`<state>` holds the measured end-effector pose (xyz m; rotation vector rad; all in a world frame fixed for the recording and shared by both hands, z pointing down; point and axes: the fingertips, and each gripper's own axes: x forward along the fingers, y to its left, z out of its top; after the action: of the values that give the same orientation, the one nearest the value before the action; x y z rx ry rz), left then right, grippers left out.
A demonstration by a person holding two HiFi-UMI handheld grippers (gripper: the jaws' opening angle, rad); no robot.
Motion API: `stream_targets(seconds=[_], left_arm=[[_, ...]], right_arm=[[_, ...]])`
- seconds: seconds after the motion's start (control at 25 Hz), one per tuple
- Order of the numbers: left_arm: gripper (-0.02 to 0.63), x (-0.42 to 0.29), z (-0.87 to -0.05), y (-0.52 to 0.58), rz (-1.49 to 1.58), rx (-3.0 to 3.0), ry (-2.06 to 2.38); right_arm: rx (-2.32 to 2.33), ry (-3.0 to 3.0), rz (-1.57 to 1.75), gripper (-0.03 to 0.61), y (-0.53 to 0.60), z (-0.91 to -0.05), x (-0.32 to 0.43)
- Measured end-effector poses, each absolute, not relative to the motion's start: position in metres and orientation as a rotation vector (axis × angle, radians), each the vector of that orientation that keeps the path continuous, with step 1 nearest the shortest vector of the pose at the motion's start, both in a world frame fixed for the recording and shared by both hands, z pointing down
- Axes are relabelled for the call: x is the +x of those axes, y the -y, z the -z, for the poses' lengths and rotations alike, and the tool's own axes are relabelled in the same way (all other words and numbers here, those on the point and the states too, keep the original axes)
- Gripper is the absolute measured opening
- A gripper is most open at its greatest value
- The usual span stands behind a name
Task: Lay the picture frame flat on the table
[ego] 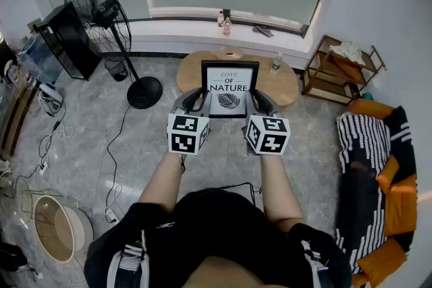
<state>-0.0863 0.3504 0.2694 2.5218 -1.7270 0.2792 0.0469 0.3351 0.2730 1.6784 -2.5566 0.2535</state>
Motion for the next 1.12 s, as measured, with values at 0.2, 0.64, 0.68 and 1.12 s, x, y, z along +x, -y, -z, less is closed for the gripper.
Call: stream_targets(seconds=[0.2, 0.64, 0.68, 1.12], left_arm=[[0.089, -0.099, -0.269, -0.352, -0.253, 2.515, 1.714], [0.091, -0.112, -0.278, -0.333, -0.255, 2.524, 1.671], [0.091, -0.114, -0.279, -0.329, -0.257, 2.527, 1.668], [0.091, -0.152, -0.296, -0.297, -0.277, 2.567, 1.624]], right_arm=[[1.679, 2.551, -0.238, 0.087, -0.338, -0.270, 0.034], [1.691, 2.523, -0.284, 0.089, -0.321, -0.278, 0.022], [1.693, 2.521, -0.287, 0.089, -0.318, -0.280, 0.019], [1.739, 2.504, -0.315, 0.089, -0.290, -0.298, -0.018]])
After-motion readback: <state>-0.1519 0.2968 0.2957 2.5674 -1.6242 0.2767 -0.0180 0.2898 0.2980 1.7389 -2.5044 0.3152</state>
